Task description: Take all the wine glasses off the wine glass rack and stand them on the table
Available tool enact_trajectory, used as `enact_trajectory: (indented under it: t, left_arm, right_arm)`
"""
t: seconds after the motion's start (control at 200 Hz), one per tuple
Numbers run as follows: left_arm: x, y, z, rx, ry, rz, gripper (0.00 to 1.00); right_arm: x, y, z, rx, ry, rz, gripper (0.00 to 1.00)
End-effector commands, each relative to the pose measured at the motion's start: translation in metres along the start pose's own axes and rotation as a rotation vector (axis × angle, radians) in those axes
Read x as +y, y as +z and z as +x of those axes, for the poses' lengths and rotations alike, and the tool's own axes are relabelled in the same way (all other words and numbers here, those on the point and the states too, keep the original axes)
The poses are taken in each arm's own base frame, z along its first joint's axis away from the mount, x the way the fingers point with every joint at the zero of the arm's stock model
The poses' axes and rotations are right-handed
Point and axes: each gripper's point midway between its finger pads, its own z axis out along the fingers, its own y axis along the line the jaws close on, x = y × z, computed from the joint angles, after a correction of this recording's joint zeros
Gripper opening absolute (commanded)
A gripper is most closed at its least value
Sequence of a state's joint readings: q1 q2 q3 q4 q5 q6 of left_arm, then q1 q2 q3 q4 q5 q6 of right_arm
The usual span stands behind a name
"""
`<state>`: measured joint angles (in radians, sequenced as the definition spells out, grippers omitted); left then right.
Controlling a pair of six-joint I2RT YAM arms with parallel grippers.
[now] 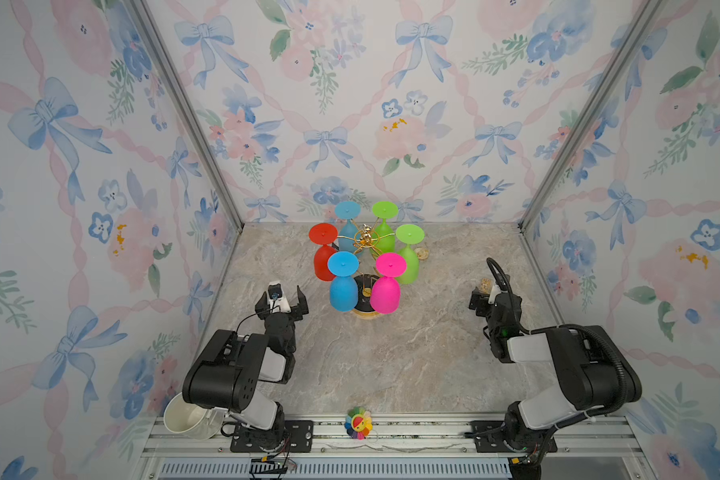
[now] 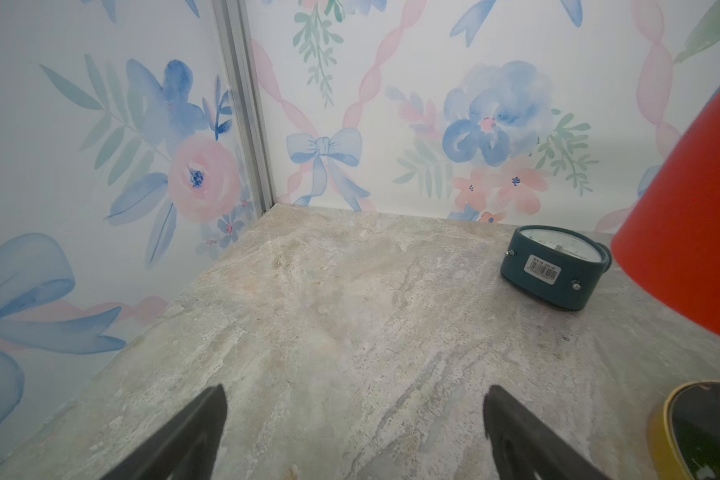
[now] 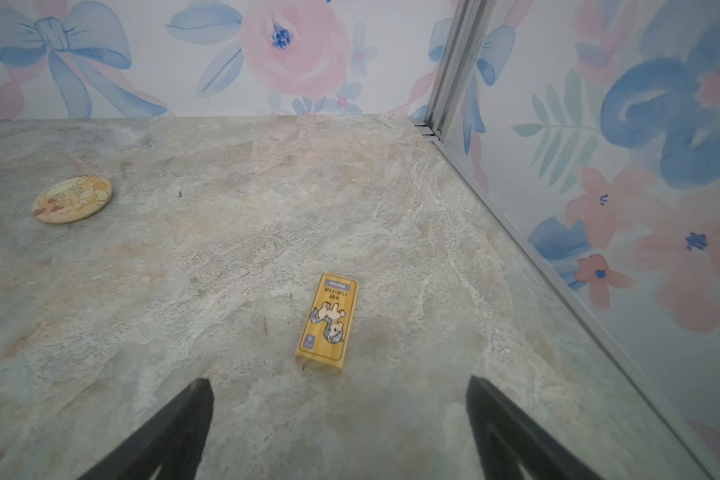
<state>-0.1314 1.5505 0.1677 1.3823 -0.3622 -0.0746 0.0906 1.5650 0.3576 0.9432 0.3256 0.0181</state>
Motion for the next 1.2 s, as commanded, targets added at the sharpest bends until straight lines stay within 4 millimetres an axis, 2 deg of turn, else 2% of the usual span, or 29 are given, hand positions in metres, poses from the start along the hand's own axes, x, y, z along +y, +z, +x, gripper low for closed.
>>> enact_trajectory:
  t: [0.0, 0.735, 0.835, 0.95, 1.195]
  left_arm:
    - [0.000, 0.001, 0.000, 0.001, -0.009, -0.006, 0.98]
    - [0.000, 0.000, 0.000, 0.000, -0.008, -0.006, 0.98]
    - [0.011, -0.001, -0.006, -0.018, -0.033, -0.071, 0.98]
    - [0.008, -0.004, -0.009, -0.023, -0.027, -0.047, 0.98]
    - [0.004, 0.000, -0.035, -0.015, -0.018, -0.038, 0.98]
  right_arm:
    - [0.001, 0.001, -0.013, -0.032, 0.013, -0.006, 0.97]
    - [-0.002, 0.000, -0.016, -0.030, 0.014, 0.022, 0.97]
    - [-0.003, -0.001, -0.017, -0.023, 0.012, 0.026, 0.97]
    - [-0.001, -0.002, -0.017, -0.027, 0.005, 0.028, 0.97]
    - [-0.001, -0.002, -0.018, -0.030, 0.003, 0.028, 0.97]
